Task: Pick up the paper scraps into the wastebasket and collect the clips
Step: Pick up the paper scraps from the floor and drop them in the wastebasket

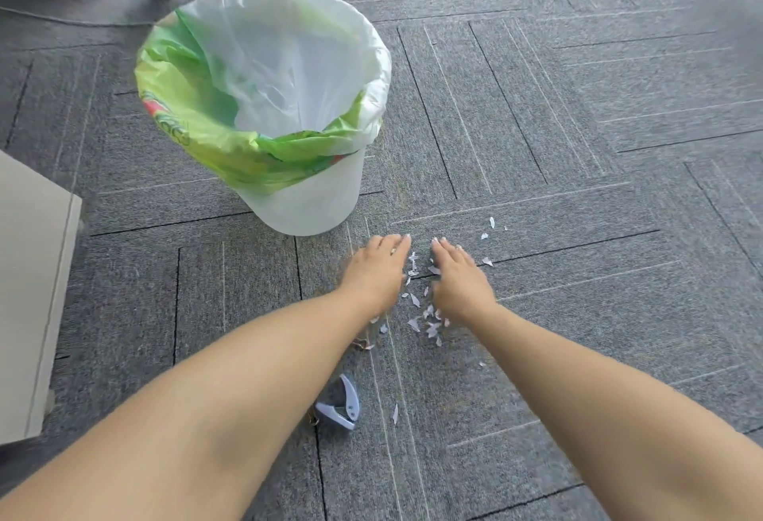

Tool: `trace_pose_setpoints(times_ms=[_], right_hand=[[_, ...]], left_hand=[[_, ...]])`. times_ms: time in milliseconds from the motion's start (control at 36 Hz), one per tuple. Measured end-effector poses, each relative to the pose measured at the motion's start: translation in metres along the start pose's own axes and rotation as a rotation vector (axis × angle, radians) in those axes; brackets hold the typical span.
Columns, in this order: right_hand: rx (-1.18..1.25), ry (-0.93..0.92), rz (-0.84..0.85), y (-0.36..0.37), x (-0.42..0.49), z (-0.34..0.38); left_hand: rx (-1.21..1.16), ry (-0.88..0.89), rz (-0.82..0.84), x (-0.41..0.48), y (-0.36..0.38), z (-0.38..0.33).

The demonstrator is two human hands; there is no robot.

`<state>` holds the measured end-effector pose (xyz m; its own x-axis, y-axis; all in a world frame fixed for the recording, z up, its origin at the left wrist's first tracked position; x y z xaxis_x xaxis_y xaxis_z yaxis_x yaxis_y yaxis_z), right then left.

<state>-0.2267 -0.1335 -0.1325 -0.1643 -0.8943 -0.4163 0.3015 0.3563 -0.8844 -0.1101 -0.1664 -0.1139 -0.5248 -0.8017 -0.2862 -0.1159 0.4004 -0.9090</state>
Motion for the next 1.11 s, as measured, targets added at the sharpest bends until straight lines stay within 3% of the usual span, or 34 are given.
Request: trace_pose_setpoints(times_ms=[222,500,583,694,861,1000,1111], right_hand=[[-0.054,-0.093,0.135,0.006,0.012,-0.001],[0.130,-0.210,-0.021,0.020,-0.057,0.002],[0.237,-0.157,-0.081,0.015,-0.066,-0.008],[0.413,0.015,-0.157,0.005,-0.063,-0.029],[0.342,-0.022,0.055,0.019,-0.054,-0.017],[0.202,-0.097,0.017,0.023,-0.055,-0.014],[0.254,-0.078,-0.080,0.019,-0.057,-0.020]], left_hand=[[0.072,-0.019,0.132,0.000,0.009,0.006],[-0.327,0.085,0.019,-0.049,0.038,-0.023],[-0.469,0.077,-0.039,-0.053,0.033,-0.027],[-0.572,-0.071,-0.097,-0.049,0.034,-0.015],[-0.491,-0.101,0.029,-0.043,0.040,-0.013],[-0.397,-0.052,-0.013,-0.045,0.038,-0.012],[-0.350,-0.051,-0.031,-0.047,0.035,-0.013]])
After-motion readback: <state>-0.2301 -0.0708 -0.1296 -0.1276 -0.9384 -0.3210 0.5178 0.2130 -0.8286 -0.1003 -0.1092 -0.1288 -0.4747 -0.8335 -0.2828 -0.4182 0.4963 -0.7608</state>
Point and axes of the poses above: each hand's wrist, its own x-axis towards the middle knuckle, its own y-axis out of the palm, z = x × y, the point moved 9 cm from there along x, towards the middle knuckle, and after that the axes turned 3 degrees about y, right-handed, at the moved point
